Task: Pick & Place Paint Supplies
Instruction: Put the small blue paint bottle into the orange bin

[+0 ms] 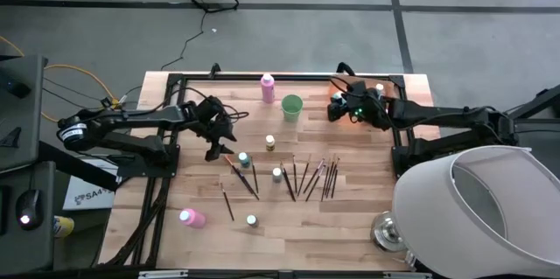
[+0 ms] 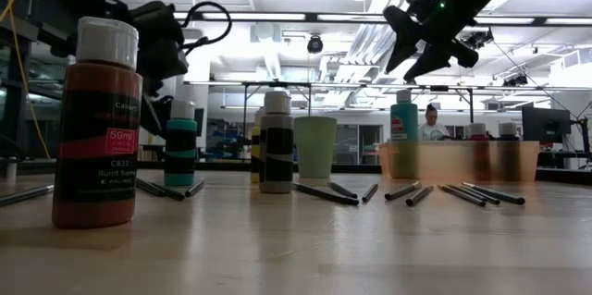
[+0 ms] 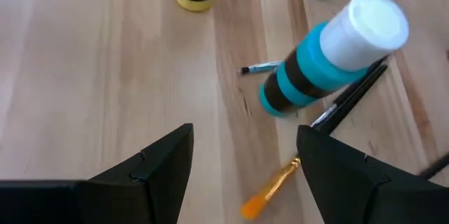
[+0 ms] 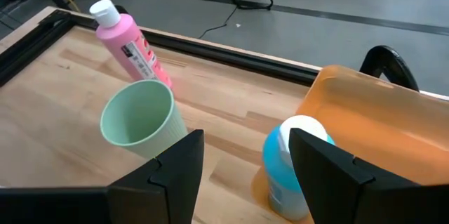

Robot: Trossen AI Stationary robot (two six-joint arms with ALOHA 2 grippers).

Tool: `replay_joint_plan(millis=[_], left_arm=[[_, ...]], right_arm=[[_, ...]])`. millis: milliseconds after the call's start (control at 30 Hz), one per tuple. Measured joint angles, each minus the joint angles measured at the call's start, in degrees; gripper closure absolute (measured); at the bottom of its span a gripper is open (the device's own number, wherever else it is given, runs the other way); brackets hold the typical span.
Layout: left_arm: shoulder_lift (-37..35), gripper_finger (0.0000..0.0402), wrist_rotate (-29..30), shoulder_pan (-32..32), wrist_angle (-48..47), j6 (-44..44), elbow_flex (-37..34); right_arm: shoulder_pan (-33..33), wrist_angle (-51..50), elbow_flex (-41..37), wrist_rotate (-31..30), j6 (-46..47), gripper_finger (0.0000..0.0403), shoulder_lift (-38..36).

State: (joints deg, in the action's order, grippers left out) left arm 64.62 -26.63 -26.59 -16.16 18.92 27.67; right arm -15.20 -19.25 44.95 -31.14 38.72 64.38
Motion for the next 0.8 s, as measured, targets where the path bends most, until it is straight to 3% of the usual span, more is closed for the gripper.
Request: replay_joint_plan(millis=[233,400,633,800], left_arm=[[1.6,0.0156,6.3,0.0,2.4,4.7,-2.6],[3.9,0.0156,7.5,0.0,4.3,3.5,-3.2],[7.4,0.0156,5.1,0.0,14.3,4.9,-3.2],[10.7,0.0156,0.7,0.0,16.1,5.5,-3.1]], right_arm=[[0.2,0.0,0.0,0.0,0.0,0.0199,0.0],[0.2,0.2,0.0,-0.2,0.0,0.0199,0.0],[0.2,0.2,0.0,-0.2,0.0,0.0199,0.0],[0.2,0.2,0.0,-0.2,0.0,0.0199,0.0]])
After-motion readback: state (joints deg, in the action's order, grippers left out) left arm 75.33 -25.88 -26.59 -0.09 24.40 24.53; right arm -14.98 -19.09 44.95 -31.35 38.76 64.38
